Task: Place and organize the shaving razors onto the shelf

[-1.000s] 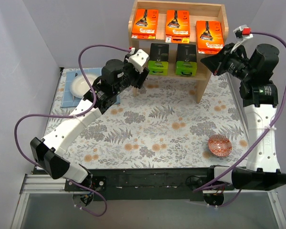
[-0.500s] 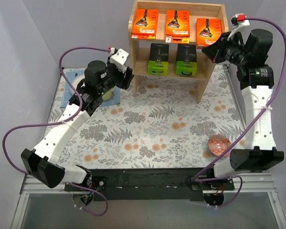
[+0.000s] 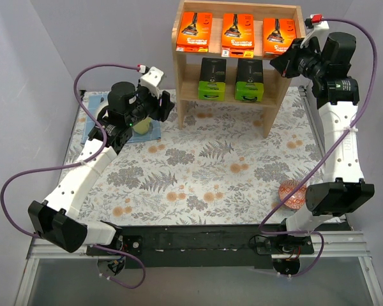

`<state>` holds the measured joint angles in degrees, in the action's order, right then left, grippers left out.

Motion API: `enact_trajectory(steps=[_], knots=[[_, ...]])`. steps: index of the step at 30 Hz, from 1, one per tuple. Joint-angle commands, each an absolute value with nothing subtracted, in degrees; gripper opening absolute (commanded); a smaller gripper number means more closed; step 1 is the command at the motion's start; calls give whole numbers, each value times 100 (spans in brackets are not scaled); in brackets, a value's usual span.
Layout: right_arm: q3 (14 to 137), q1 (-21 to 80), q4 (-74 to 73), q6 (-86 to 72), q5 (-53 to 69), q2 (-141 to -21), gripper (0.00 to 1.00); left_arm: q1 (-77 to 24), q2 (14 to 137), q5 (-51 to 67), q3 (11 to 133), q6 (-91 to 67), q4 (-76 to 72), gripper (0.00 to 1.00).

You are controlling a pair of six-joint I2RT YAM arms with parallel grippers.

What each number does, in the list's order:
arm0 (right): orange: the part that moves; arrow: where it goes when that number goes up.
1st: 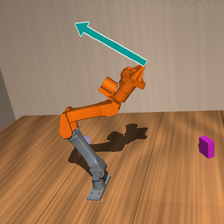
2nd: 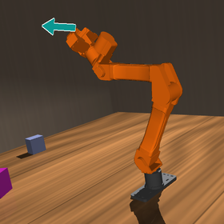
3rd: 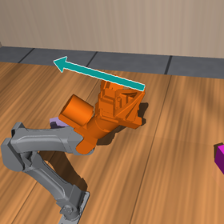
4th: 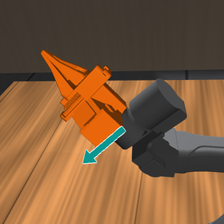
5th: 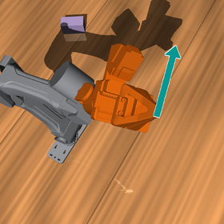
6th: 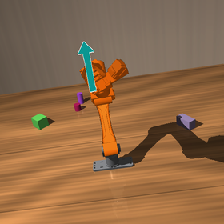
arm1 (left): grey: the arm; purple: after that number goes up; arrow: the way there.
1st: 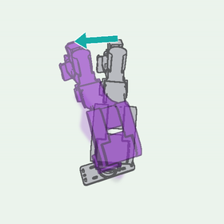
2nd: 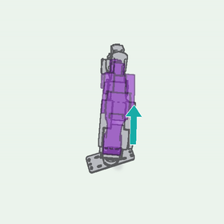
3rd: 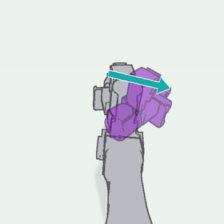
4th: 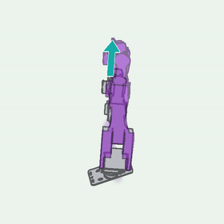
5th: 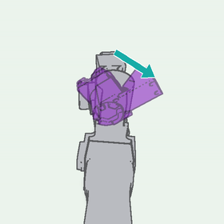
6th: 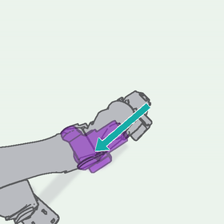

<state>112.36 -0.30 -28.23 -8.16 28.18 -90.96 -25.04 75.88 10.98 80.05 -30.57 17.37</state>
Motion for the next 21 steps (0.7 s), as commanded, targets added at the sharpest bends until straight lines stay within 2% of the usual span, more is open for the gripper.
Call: enact_trajectory(steps=[1, 17, 20, 21], knots=[[11671, -44, -2523, -668, 2681, -9193, 1, -2391, 7251, 1432, 7919, -3182, 1810, 53], [12032, -149, -2566, -536, 2733, -9484, 1, -2250, 7163, 1512, 7603, -3208, 1749, 53], [11674, -150, -2453, -519, 3057, -9029, 1, -2224, 7128, 1521, 7602, -3243, 1714, 58], [11315, -149, -2400, -458, 3198, -8861, 1, -2206, 7111, 1486, 7585, -3269, 1670, 72]])
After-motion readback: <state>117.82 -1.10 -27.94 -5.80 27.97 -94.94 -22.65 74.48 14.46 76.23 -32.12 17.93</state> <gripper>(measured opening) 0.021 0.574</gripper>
